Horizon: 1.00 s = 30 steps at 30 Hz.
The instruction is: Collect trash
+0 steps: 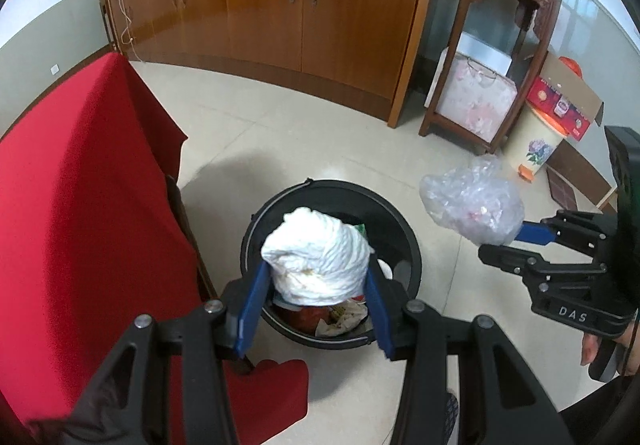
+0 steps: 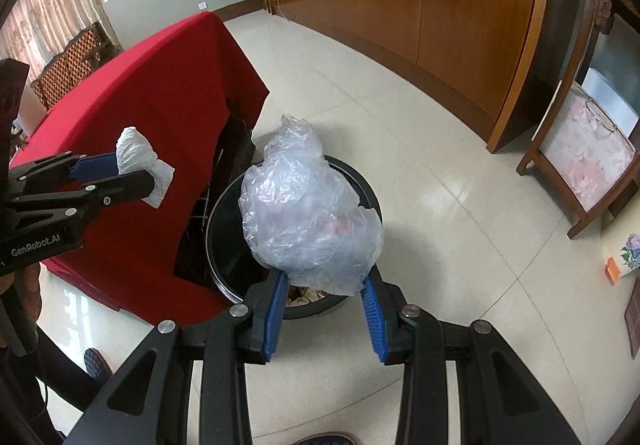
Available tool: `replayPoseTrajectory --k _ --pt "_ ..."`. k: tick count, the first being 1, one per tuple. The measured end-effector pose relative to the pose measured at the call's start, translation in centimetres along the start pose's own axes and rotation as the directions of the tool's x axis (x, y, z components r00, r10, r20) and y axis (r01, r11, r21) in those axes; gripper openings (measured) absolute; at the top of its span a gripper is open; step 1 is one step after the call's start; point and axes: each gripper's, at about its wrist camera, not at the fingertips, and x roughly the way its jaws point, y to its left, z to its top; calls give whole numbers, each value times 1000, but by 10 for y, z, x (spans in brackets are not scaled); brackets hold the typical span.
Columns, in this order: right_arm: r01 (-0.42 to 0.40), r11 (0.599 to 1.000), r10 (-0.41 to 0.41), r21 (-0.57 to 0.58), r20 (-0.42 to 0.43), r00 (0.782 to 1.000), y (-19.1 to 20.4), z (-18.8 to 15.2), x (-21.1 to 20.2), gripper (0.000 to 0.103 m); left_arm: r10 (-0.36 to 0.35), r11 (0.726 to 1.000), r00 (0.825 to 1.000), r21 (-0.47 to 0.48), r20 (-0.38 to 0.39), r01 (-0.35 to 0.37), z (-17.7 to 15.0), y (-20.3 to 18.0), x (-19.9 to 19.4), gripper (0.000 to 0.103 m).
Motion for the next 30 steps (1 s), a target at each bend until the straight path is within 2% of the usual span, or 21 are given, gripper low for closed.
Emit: replayPoseTrajectory --k 4,7,14,16,17,18,19,20,21,22,26,30 --pt "23 999 -24 -41 -34 999 2 -1 18 38 -6 999 999 -42 -33 4 -1 7 19 49" --pt "9 998 -13 -58 -76 997 1 -3 38 38 -21 997 995 -70 -94 14 -10 10 44 49" --pt "-34 990 16 -136 -129 992 6 2 75 39 -8 996 990 -85 -137 -3 -22 17 67 49" --pt "-41 983 16 -179 -143 990 10 3 85 40 -15 995 990 -96 -137 2 -22 22 71 52" --pt "-47 979 16 -198 -152 988 12 3 92 43 -33 993 990 -113 -135 18 -21 25 74 56" --pt "-38 974 0 -224 -164 986 15 1 100 64 -38 993 989 -120 -145 21 -20 27 78 72" --pt "-1 968 -37 -249 -148 988 15 -1 104 92 -22 993 988 -118 -151 4 -20 29 81 83" --pt "31 964 -64 -265 -116 991 12 -3 104 98 7 993 990 -113 -141 -23 -20 29 79 84" --pt "33 966 -64 -255 -116 991 8 -3 103 99 25 993 991 -107 -134 -40 -19 30 78 90" --pt "46 970 -76 -239 -118 990 2 -2 102 101 30 994 989 -99 -143 -44 -20 30 78 102" --pt "114 979 -128 -169 -80 988 -23 0 91 103 47 996 990 -68 -135 -56 -24 25 75 103" --pt "131 982 -141 -136 -75 987 -32 -2 87 103 52 997 990 -48 -129 -58 -26 22 74 103"
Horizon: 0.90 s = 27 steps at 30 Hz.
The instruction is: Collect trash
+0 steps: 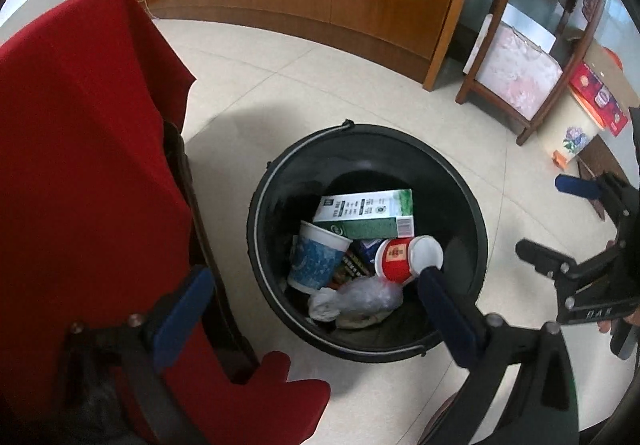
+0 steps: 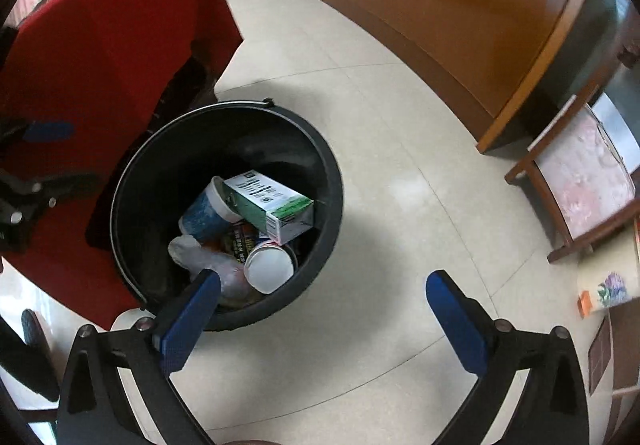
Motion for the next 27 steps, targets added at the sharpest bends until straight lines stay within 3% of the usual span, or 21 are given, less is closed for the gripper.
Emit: replayPoseTrajectory --k 7,27 --pt "-2 1000 2 14 -7 1000 1 -3 -1 103 10 1000 1000 19 19 -10 2 -5 -7 103" --pt "43 989 -52 142 62 997 5 -5 -85 103 -27 997 996 70 85 21 -7 -28 -64 103"
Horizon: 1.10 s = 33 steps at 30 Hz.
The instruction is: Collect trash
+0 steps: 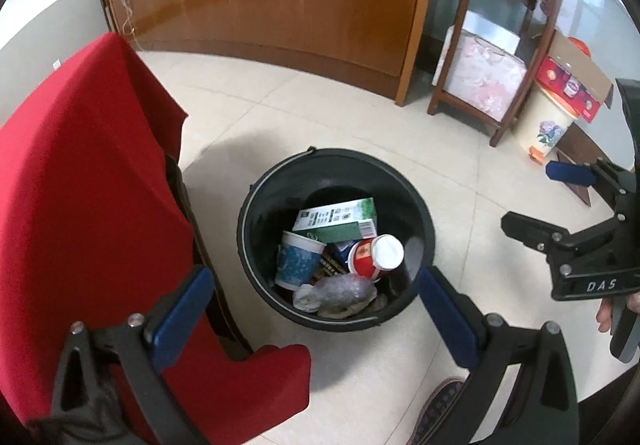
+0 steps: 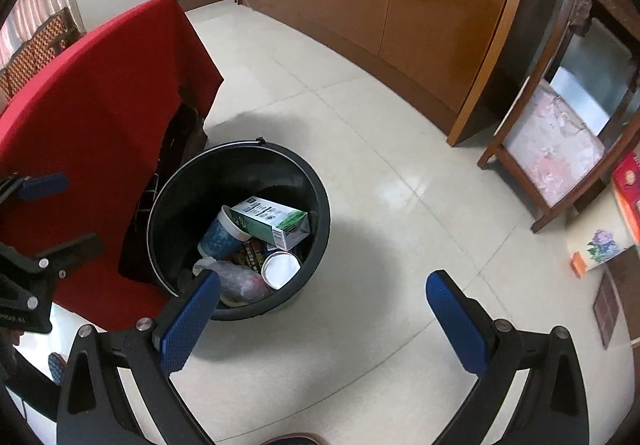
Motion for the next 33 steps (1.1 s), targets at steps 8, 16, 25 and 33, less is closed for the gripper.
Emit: replayPoseTrajectory --k 8,16,25,33 --pt "92 989 -101 114 82 991 -17 2 -60 103 -28 1000 997 0 74 28 8 -9 -46 103" --pt "44 985 -70 167 158 985 4 -12 -136 103 4 1000 989 -14 147 -2 0 7 -107 103" --pt "-11 986 -28 168 232 972 52 -22 -192 103 70 996 965 -75 252 -53 -10 34 -165 103" --pt "-1 994 -30 109 285 958 94 -25 -234 103 112 989 946 -122 303 -79 -28 50 -199 103"
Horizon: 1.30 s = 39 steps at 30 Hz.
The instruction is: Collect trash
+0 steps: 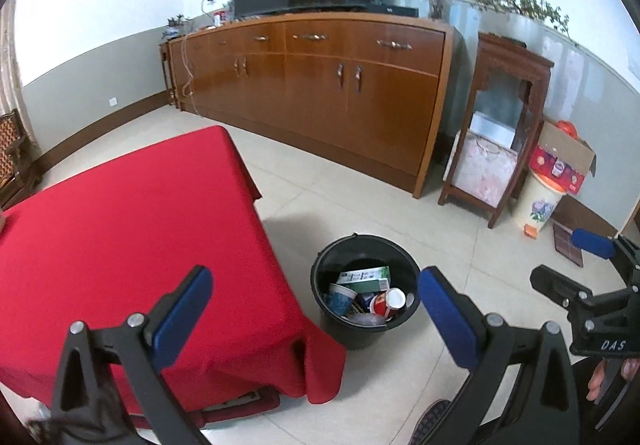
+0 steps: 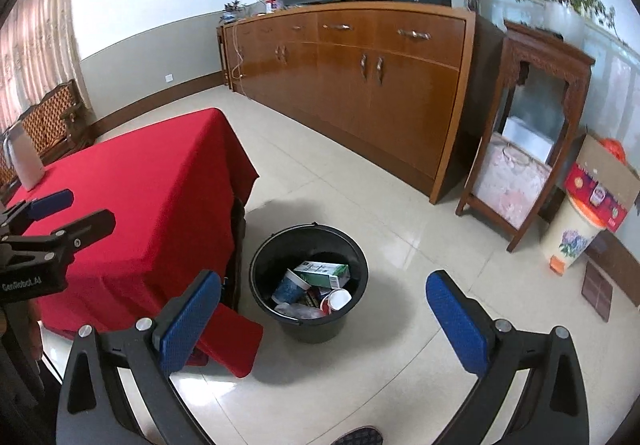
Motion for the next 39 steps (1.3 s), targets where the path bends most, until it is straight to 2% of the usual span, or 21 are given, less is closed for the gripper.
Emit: replayPoseTrajectory --k 6,11,19,26,39 --pt "-3 1000 4 -17 53 999 27 -2 -45 103 23 1000 999 -7 47 -23 0 8 -38 103" --pt "4 998 3 -64 96 995 49 -5 -81 103 34 999 992 5 119 -35 6 10 -76 103" --pt "16 997 -4 -80 147 989 62 -8 -132 103 59 998 980 -22 188 -56 6 23 -119 103" --pt "4 995 12 -97 159 987 79 -5 -142 103 71 997 974 -47 215 -63 3 26 -126 103" --pt "-11 996 24 -89 149 988 81 -3 -134 103 78 996 970 -57 229 -66 -2 28 -129 103"
